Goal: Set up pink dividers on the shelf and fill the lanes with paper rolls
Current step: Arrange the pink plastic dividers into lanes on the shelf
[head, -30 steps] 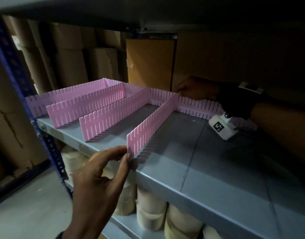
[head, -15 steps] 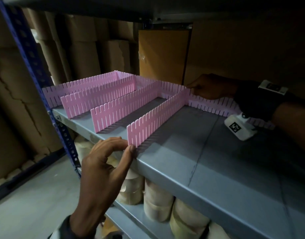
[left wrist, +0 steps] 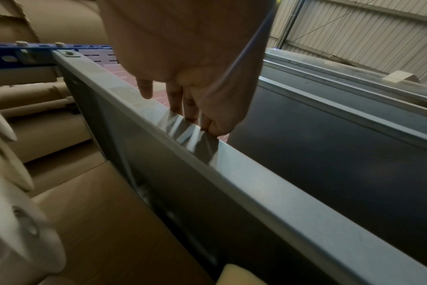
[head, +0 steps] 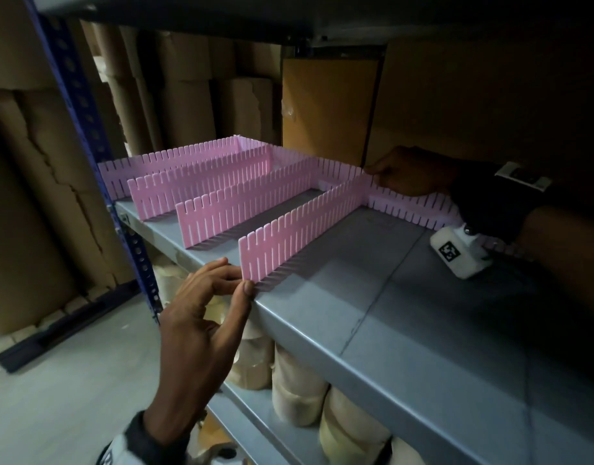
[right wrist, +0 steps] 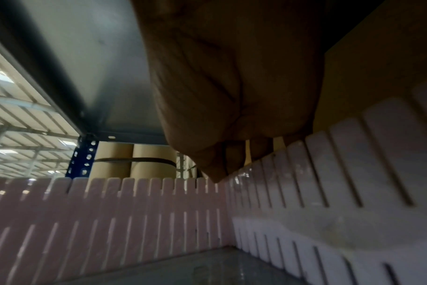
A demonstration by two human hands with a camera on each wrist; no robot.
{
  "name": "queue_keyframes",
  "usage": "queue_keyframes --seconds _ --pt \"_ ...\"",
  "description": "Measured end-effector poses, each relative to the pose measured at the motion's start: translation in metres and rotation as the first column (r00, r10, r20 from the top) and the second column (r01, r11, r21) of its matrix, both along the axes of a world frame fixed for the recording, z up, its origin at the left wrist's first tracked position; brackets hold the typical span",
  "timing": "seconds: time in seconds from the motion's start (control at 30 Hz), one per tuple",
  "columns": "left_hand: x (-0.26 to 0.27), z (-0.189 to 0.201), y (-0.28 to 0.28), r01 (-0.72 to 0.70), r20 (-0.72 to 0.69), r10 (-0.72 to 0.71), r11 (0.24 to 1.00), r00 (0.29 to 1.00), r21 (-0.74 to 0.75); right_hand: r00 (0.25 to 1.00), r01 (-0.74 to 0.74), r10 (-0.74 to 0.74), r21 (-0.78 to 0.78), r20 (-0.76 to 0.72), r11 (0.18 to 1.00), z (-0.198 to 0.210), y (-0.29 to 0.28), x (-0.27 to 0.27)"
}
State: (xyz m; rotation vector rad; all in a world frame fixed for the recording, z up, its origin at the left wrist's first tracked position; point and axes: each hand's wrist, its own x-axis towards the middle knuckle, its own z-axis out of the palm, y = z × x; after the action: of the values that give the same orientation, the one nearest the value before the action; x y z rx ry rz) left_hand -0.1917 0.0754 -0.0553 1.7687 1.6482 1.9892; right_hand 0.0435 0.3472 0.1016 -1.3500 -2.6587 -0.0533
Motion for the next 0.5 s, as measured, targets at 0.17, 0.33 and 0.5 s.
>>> queue_keyframes --seconds 0.17,0.33,0.5 --pt "-0.001 -0.005 0.003 -0.010 -0.029 0.011 0.999 1.000 0.036 0.999 0.035 -0.038 -0.088 -0.023 0.995 0.011 -0.022 -0.001" --pt "-0.001 -0.010 0.002 0.009 -0.063 -0.006 0.998 0.998 0.062 0.989 0.046 -0.060 -0.110 -0.132 0.993 0.028 -0.058 -0.001" --pt "-0.008 -0.017 -0.032 0.106 -0.003 -0.107 0.993 0.994 -0.060 0.960 0.124 -0.151 -0.126 -0.237 0.984 0.041 -0.118 -0.002"
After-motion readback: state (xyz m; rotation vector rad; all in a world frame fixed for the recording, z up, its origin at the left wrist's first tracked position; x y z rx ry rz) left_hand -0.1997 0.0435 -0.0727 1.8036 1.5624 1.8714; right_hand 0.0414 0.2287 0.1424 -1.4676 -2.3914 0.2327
